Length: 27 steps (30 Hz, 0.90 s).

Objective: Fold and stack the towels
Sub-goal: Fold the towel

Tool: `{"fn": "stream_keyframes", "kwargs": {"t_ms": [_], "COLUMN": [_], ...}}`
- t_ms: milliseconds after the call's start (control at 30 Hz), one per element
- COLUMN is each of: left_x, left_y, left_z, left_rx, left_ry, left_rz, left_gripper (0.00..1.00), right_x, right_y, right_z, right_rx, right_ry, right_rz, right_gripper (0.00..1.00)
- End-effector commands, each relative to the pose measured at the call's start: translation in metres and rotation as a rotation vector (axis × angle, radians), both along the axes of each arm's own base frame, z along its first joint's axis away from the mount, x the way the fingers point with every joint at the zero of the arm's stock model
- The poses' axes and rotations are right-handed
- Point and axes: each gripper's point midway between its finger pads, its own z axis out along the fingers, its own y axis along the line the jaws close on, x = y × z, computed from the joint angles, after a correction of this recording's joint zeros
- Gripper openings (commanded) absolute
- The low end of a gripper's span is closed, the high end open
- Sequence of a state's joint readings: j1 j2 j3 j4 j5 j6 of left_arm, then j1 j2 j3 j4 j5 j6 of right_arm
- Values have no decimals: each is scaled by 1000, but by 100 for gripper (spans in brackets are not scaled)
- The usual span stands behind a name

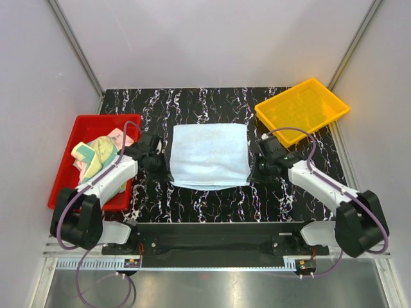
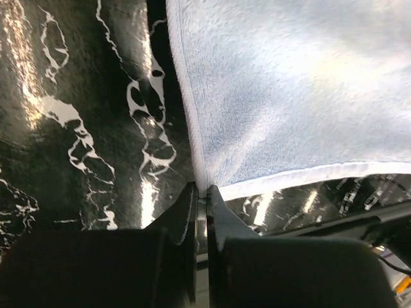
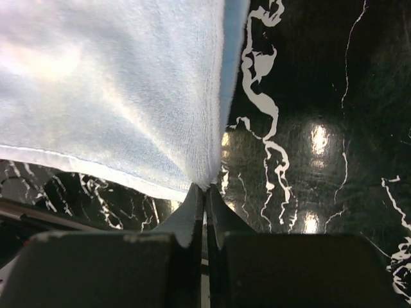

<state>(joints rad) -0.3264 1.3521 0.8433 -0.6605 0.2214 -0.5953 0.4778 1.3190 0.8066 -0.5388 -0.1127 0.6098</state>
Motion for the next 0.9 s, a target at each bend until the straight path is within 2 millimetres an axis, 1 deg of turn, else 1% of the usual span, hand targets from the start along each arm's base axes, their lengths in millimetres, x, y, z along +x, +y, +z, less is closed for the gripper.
{"fn": "stream_keyframes", "kwargs": {"t_ms": [0, 67, 100, 133, 167, 200, 233, 267, 300, 333, 367, 400, 433, 467, 500, 533, 567, 600, 633, 667, 700, 733, 767, 800, 833, 867], "left_x": [2, 10, 25, 35, 46, 59, 88, 101, 112, 134, 145, 144, 146, 144, 142, 136, 119, 116, 109, 103, 91, 85, 79, 72, 70, 68], "left_y": [-15, -26, -30, -32, -33, -35, -34, -35, -34, -35, -29, -25, -22, -17, -16, -14, -9, -9, -7, -9, -6, -6, -7, -5, -4, -3], "left_z": [30, 40, 47, 55, 61, 59, 90, 101, 100, 131, 137, 124, 125, 117, 113, 101, 81, 71, 60, 54, 30, 22, 13, 1, -4, -8], "left_rx": [-99, -153, -167, -179, -187, -182, -200, -212, -203, -206, -162, -120, -99, -69, -66, -61, -47, -49, -49, -62, -56, -59, -61, -54, -52, -51], "left_ry": [-39, -51, -71, -85, -97, -89, -160, -169, -127, -198, -210, -151, -153, -143, -149, -132, -88, -88, -74, -65, -24, -5, 14, 36, 43, 47], "left_rz": [-12, -24, -20, -16, -11, -3, 15, 17, 28, 20, 35, 36, 25, 34, 31, 30, 32, 34, 36, 30, 31, 29, 25, 25, 25, 22], "left_gripper": [0, 0, 0, 0, 0, 0, 0, 0, 0, 0, 0, 0, 0, 0, 0, 0, 0, 0, 0, 0, 0, 0, 0, 0, 0, 0], "right_x": [-4, 10, 24, 39, 61, 78, 97, 125, 144, 147, 164, 160, 159, 148, 145, 140, 126, 124, 118, 104, 104, 99, 87, 87, 80, 77], "right_y": [-5, 0, 6, 8, 16, 21, 21, 30, 33, 28, 34, 37, 41, 42, 47, 48, 44, 48, 48, 47, 55, 59, 63, 69, 72, 77], "right_z": [20, 29, 39, 46, 72, 71, 81, 120, 109, 106, 112, 107, 102, 88, 83, 77, 60, 56, 50, 35, 33, 28, 13, 10, 2, -2], "right_rx": [-6, 14, 20, 11, 23, 11, 25, 58, 40, 3, -7, -2, 15, 30, 65, 77, 72, 99, 116, 130, 170, 191, 196, 218, 225, 235], "right_ry": [-59, -112, -146, -188, -261, -261, -283, -361, -327, -274, -267, -226, -209, -165, -159, -142, -103, -111, -97, -55, -66, -50, -16, -23, 4, 13], "right_rz": [10, 0, 5, -1, 7, 12, -3, -1, -1, -8, -8, 9, 12, 6, 16, 10, 5, 10, 6, -10, -3, -9, -1, 6, -5, -5], "right_gripper": [0, 0, 0, 0, 0, 0, 0, 0, 0, 0, 0, 0, 0, 0, 0, 0, 0, 0, 0, 0, 0, 0, 0, 0, 0, 0]}}
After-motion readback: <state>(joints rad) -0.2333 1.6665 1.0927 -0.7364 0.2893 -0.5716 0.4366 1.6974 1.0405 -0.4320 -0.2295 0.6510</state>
